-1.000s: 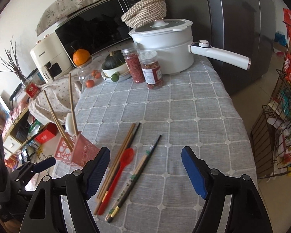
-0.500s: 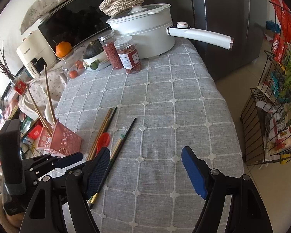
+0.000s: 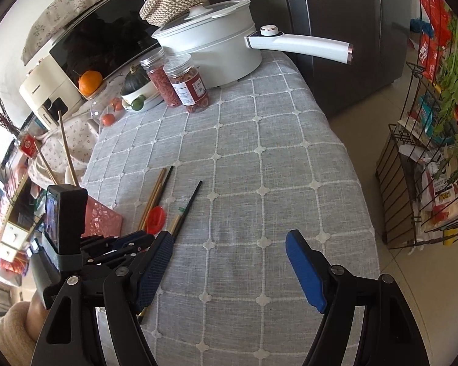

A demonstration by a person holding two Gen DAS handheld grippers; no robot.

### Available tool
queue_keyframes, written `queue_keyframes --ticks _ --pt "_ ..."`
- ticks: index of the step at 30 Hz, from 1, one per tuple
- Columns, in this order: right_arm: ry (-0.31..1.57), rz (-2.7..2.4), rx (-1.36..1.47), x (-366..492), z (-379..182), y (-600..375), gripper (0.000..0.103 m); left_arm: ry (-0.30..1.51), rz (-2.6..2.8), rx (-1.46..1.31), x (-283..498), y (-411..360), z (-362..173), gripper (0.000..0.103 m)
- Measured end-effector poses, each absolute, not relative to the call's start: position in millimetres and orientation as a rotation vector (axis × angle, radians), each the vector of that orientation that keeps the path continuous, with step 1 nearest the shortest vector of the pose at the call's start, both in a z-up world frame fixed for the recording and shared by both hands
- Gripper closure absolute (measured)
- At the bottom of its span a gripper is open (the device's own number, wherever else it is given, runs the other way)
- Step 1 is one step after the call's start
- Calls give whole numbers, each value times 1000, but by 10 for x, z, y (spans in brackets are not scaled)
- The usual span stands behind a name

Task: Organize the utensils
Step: 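Lower the left tool onto the red plastic spoon and grasp it, then lift the red spoon with the left tool while the right tool moves to a black chopstick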

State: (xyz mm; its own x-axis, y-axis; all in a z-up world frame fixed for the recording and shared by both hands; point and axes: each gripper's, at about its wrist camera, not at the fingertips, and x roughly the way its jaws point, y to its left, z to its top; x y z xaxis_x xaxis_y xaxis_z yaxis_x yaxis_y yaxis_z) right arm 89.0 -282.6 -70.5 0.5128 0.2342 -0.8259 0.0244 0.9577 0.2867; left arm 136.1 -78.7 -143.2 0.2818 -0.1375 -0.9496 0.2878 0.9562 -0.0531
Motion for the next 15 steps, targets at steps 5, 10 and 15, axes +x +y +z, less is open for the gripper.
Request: queue_keyframes --ticks 5,10,15 --pt "1036 132 275 902 -717 -2798 26 1258 -265 155 1340 -801 -1473 93" --pt "1046 133 263 922 -743 -2749 26 1175 -288 117 1255 -766 -1192 93" --pt "1060 128 269 999 -788 -2674 26 1053 -337 31 1143 -615 -786 93"
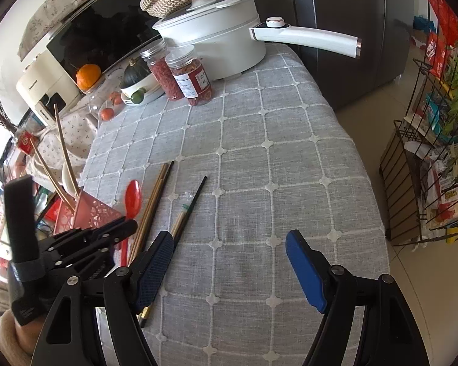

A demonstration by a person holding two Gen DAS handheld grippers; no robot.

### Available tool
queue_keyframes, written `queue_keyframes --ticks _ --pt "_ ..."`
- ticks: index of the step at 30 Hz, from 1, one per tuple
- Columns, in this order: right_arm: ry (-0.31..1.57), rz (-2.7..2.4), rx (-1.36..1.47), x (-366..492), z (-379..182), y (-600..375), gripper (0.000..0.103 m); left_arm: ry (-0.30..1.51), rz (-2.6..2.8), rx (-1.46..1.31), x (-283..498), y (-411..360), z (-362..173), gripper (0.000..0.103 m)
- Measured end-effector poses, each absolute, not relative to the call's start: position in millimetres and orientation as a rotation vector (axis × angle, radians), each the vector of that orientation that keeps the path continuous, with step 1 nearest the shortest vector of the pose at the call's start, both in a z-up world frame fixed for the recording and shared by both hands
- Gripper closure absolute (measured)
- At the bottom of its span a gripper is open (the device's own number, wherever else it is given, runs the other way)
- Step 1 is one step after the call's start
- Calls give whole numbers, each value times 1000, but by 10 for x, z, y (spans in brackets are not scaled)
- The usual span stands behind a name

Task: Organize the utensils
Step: 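Lift the red spoon with the left tool while the right tool moves to a black chopstick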

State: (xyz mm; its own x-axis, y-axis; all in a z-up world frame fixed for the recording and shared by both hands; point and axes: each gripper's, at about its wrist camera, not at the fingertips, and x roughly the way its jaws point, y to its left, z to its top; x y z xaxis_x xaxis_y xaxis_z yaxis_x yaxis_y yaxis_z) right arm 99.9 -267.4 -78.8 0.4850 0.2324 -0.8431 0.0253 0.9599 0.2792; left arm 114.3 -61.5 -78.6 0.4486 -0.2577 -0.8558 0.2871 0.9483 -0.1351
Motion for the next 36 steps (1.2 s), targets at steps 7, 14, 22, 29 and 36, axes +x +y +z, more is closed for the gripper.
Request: queue_keyframes --ticks 7,14,22,29,36 --pt "1134 137 250 1192 -988 -2403 26 886 -375 -78 999 -286 -389 93" --pt "1212 117 223 1388 -1263 -2148 26 807 -379 -116 926 -26 -241 93" --pt "1307 70 174 1589 -1619 -1891 26 773 -372 -147 865 176 -182 93" --pt "1312 12 98 1673 -1683 -1735 27 730 -364 -150 821 276 -109 93" --pt "1331 4 110 1663 -1675 -1734 33 735 -360 -148 821 312 -130 93"
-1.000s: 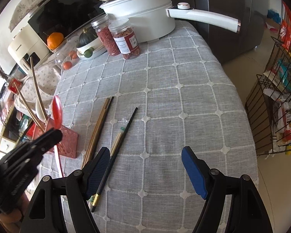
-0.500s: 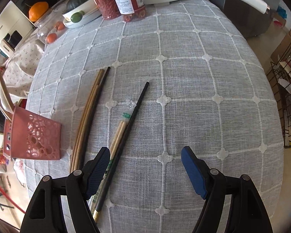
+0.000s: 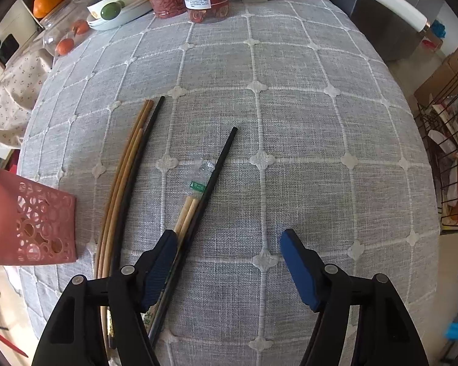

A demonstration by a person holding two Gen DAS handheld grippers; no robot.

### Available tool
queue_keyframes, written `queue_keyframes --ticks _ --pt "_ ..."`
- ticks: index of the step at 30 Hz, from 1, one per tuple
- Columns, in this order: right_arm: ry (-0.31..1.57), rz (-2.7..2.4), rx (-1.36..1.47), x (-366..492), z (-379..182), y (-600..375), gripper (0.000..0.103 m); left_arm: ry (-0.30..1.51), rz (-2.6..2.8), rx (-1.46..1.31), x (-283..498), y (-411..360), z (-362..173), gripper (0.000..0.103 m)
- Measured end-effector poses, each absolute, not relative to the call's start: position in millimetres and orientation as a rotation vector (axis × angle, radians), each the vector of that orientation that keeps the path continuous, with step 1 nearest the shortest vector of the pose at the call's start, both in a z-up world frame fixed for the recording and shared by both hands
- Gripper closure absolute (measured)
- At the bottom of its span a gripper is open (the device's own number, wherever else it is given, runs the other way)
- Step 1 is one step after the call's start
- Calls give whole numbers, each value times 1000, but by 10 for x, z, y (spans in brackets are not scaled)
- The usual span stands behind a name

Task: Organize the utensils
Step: 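Lift the red spoon with the left tool while the right tool moves to a black chopstick, then lower the red spoon into the pink basket with the left tool while the right grasps the black chopstick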

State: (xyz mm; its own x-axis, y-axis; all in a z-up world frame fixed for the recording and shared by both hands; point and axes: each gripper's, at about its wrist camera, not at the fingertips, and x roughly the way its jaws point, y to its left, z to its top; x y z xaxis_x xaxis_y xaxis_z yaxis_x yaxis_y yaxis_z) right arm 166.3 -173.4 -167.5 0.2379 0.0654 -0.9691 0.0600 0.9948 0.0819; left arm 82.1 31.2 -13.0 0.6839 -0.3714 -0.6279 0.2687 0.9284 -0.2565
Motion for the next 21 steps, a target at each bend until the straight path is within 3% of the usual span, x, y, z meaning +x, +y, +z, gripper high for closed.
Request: queue_keyframes --ticks 10,19,21 --pt "1350 -18 93 1634 -1679 -1823 37 696 -342 -163 800 357 -85 93" --pt "1304 -37 33 1607 -1674 -1610 70 491 -251 -210 783 580 41 93" --pt "1299 -53 39 1599 -1662 -1646 86 445 -228 -223 794 624 41 93"
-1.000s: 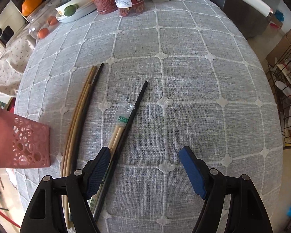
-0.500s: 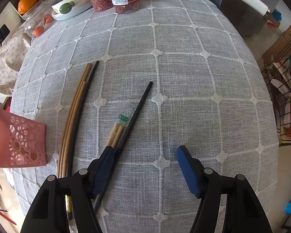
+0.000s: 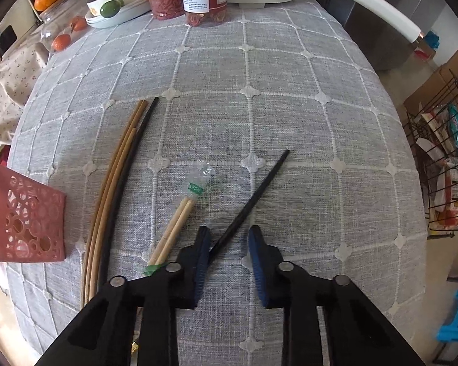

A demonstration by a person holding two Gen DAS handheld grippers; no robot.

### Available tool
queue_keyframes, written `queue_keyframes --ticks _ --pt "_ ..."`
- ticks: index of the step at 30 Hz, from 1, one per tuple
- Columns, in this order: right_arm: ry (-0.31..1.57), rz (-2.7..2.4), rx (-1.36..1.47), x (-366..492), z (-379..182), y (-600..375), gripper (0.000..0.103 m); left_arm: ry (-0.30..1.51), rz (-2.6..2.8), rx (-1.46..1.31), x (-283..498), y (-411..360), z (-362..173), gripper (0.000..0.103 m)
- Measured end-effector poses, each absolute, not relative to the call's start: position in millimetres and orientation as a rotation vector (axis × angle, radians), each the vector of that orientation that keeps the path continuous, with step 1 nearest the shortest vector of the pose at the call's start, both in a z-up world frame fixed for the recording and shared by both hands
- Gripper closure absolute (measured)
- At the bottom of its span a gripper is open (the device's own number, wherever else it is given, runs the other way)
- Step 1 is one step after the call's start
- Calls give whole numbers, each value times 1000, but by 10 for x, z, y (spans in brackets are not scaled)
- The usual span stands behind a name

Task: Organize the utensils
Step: 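Lower the red spoon into the pink basket with the left tool while the right grasps the black chopstick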

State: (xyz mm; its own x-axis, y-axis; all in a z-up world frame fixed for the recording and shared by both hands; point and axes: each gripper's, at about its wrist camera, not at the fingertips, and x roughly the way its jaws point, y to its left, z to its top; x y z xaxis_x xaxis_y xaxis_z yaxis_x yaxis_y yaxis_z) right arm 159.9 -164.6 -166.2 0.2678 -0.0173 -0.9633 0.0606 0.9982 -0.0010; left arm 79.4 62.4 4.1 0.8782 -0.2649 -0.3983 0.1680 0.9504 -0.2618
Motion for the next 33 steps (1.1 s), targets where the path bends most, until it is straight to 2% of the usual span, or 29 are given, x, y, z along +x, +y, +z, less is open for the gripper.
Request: queue_keyframes --ticks 3,5,18,26,33 --pt "1300 -41 104 1612 -1652 -1816 95 382 -202 -251 812 671 26 93" --pt "1298 -29 141 1597 -1641 -1881 97 350 -179 -255 826 666 22 93" --pt "1102 100 270 1329 -1026 -2143 98 307 -122 -236 960 483 -133 93" --pt "992 146 313 1158 -690 -2078 98 408 -125 -253 1080 436 -285 92" --pt "917 215 314 1026 -432 -1995 98 569 -154 -297 1112 507 -312 72"
